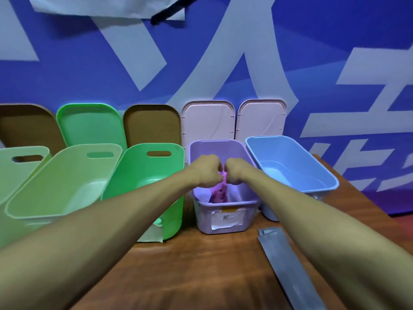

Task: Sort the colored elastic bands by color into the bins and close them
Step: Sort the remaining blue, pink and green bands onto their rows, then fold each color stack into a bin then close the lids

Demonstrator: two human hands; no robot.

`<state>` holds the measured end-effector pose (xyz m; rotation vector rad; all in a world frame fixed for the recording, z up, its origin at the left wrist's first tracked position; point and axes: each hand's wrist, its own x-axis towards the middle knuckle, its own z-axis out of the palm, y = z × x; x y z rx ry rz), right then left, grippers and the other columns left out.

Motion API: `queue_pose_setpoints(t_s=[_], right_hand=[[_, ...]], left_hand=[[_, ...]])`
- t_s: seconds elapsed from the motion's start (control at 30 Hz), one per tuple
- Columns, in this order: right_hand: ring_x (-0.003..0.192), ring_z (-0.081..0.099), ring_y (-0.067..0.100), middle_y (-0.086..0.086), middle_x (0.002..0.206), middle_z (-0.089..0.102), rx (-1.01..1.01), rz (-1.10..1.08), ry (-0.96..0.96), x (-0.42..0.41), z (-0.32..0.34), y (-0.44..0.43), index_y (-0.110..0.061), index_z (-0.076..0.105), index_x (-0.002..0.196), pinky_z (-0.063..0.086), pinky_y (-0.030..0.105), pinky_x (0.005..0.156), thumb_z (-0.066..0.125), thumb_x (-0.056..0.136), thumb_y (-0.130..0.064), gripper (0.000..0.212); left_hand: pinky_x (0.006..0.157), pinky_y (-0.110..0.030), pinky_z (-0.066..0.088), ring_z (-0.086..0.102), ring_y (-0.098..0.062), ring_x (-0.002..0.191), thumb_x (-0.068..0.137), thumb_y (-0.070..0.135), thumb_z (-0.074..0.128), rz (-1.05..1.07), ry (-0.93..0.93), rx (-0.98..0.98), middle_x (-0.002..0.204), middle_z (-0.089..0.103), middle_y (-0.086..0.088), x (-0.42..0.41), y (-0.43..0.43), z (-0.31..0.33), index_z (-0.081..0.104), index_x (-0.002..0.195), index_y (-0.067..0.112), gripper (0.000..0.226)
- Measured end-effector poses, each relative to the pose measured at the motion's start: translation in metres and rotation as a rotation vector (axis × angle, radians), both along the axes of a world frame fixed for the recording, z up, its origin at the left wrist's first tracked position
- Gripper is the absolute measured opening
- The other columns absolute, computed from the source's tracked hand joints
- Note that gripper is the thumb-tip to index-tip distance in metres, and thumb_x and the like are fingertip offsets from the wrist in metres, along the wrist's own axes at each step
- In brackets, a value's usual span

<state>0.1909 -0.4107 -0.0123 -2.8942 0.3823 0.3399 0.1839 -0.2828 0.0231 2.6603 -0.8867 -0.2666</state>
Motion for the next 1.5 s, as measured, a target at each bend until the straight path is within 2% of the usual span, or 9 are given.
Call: queue_pose_setpoints(t_s=[0.13,0.3,0.47,0.67,0.8,0.97,1.13,1.3,1.5], right_hand=[[0.107,0.06,0.029,0.012,0.116,0.064,0.013,0.026,-0.1,-0.031,0.029,-0.003,-0.006,0.063,0.116,0.051,0.034,0.089,0.053,0.088,-0.007,0.029],[0.111,0.059,0.025,0.007,0.118,0.067,0.097,0.034,-0.28,-0.093,0.064,-0.006,-0.01,0.066,0.114,0.043,0.025,0.088,0.056,0.086,-0.008,0.03],[0.1,0.064,0.024,0.005,0.107,0.071,0.224,-0.043,-0.394,-0.167,0.066,-0.012,-0.011,0.071,0.101,0.047,0.028,0.086,0.06,0.083,-0.009,0.022],[0.082,0.059,0.015,0.004,0.091,0.068,0.34,-0.15,-0.348,-0.243,0.018,-0.024,-0.007,0.071,0.098,0.052,0.035,0.086,0.065,0.082,-0.011,0.018],[0.086,0.058,0.014,0.001,0.093,0.064,0.349,-0.23,-0.19,-0.289,-0.032,-0.043,-0.01,0.067,0.105,0.044,0.023,0.078,0.067,0.083,-0.018,0.023],[0.103,0.06,0.023,0.006,0.105,0.068,0.336,-0.321,-0.159,-0.323,-0.073,-0.065,-0.014,0.065,0.1,0.04,0.024,0.08,0.063,0.088,-0.027,0.018],[0.104,0.061,0.02,0.004,0.105,0.068,0.318,-0.33,-0.266,-0.319,-0.088,-0.078,-0.014,0.066,0.109,0.038,0.02,0.079,0.06,0.089,-0.027,0.025],[0.109,0.054,0.022,0.005,0.109,0.064,0.26,-0.206,-0.376,-0.291,-0.104,-0.091,-0.019,0.072,0.102,0.035,0.027,0.097,0.057,0.091,-0.029,0.021],[0.102,0.052,0.016,-0.003,0.103,0.063,0.295,-0.178,-0.602,-0.287,-0.126,-0.107,-0.019,0.072,0.098,0.04,0.033,0.095,0.059,0.089,-0.02,0.015]], left_hand=[[0.089,-0.029,0.048,0.061,-0.023,0.103,0.083,0.006,0.05,0.042,-0.05,-0.149,0.112,0.069,-0.006,-0.021,0.022,0.013,0.066,0.112,0.011,0.033],[0.085,-0.024,0.047,0.064,-0.021,0.098,0.083,0.003,0.054,0.057,-0.001,-0.326,0.104,0.071,-0.006,-0.059,0.05,0.022,0.069,0.103,0.009,0.026],[0.082,-0.024,0.049,0.062,-0.014,0.084,0.082,0.002,0.057,-0.002,0.019,-0.501,0.09,0.069,-0.001,-0.114,0.061,0.014,0.07,0.093,0.014,0.021],[0.08,-0.017,0.047,0.061,-0.004,0.078,0.085,0.002,0.06,-0.075,0.221,-0.655,0.086,0.068,0.007,-0.184,0.058,-0.026,0.068,0.091,0.017,0.018],[0.09,-0.024,0.046,0.061,-0.004,0.086,0.087,0.01,0.062,-0.123,0.35,-0.548,0.09,0.069,0.01,-0.219,0.057,-0.084,0.068,0.089,0.028,0.019],[0.101,-0.024,0.038,0.057,-0.009,0.106,0.086,0.009,0.059,-0.12,0.276,-0.412,0.105,0.065,0.009,-0.234,0.048,-0.129,0.066,0.092,0.033,0.025],[0.099,-0.031,0.039,0.055,-0.013,0.105,0.089,0.014,0.052,-0.041,0.107,-0.348,0.107,0.063,0.006,-0.217,0.022,-0.143,0.063,0.096,0.028,0.019],[0.094,-0.028,0.036,0.053,-0.019,0.109,0.095,0.021,0.046,-0.046,-0.035,-0.327,0.112,0.059,-0.001,-0.18,-0.027,-0.141,0.059,0.112,0.018,0.022],[0.113,-0.034,0.024,0.031,-0.028,0.134,0.095,0.022,0.043,-0.167,-0.126,-0.094,0.149,0.029,-0.012,-0.14,-0.075,-0.149,0.034,0.142,0.007,0.049]])
